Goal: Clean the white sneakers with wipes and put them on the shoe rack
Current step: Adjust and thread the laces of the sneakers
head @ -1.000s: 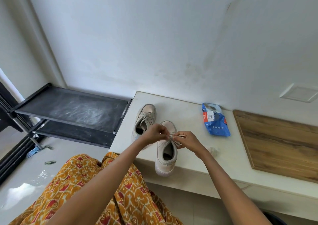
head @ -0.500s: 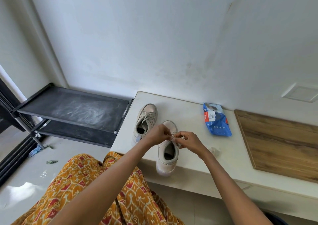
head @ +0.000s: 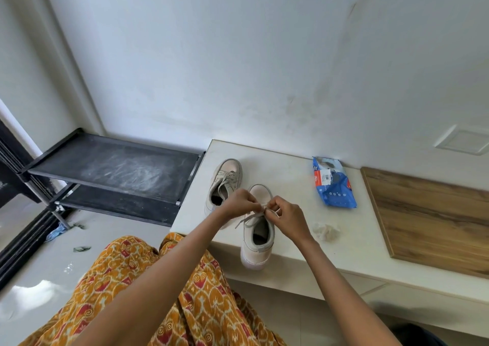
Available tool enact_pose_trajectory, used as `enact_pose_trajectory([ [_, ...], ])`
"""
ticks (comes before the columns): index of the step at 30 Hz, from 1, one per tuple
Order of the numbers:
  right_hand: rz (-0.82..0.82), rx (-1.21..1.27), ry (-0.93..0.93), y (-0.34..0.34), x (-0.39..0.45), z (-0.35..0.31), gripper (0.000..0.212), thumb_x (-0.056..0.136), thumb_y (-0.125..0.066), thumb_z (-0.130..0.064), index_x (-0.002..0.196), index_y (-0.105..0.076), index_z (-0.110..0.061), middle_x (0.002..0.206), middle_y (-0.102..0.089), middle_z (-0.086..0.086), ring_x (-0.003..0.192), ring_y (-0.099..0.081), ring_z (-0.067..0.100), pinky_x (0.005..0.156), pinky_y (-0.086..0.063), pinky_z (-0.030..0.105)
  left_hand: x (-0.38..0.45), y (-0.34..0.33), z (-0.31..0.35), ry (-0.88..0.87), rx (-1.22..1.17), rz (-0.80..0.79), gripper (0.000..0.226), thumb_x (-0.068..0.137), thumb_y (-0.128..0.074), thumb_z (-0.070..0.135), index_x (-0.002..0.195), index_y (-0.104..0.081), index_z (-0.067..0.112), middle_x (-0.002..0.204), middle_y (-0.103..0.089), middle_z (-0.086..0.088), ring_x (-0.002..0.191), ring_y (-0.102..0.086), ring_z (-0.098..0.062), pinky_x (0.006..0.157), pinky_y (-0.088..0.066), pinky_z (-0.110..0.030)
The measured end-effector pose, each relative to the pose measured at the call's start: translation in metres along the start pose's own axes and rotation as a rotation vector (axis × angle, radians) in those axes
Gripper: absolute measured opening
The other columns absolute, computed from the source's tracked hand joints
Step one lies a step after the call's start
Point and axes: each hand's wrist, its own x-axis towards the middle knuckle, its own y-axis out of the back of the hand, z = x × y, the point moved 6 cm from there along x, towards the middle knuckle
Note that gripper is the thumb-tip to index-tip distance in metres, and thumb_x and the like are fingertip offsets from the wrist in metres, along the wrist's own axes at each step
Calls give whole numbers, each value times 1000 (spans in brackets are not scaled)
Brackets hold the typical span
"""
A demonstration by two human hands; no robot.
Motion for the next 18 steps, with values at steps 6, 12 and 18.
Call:
enact_pose_trajectory([
  [6,23,-58,12,0,-2,-4,12,83,-66,-25,86,-58,-16,81,-69,0,69,-62,16,53,-32,12,6,-5,-4,75,-19,22,21,65,-60,28,60,-60,8,63,-53,-5,62,-51,-14,63,-42,-30],
  [12,97,-121,31,-1,-9,-7,16,85,-65,-28,87,-55,-16,78,-68,1,69,-63,19,51,-27,7,14,-10,-1,118,59,-136,17,87,-58,19,73,-56,10,72,-51,-4,66,-46,-12,62,-37,-24],
  [18,126,-43,8,-1,-12,-4,15,86,-65,-27,86,-55,-17,78,-67,-2,67,-61,16,53,-32,11,5,-4,2,35,76,-263,19,91,-53,1,107,-62,4,75,-56,1,68,-49,-7,65,-41,-17],
])
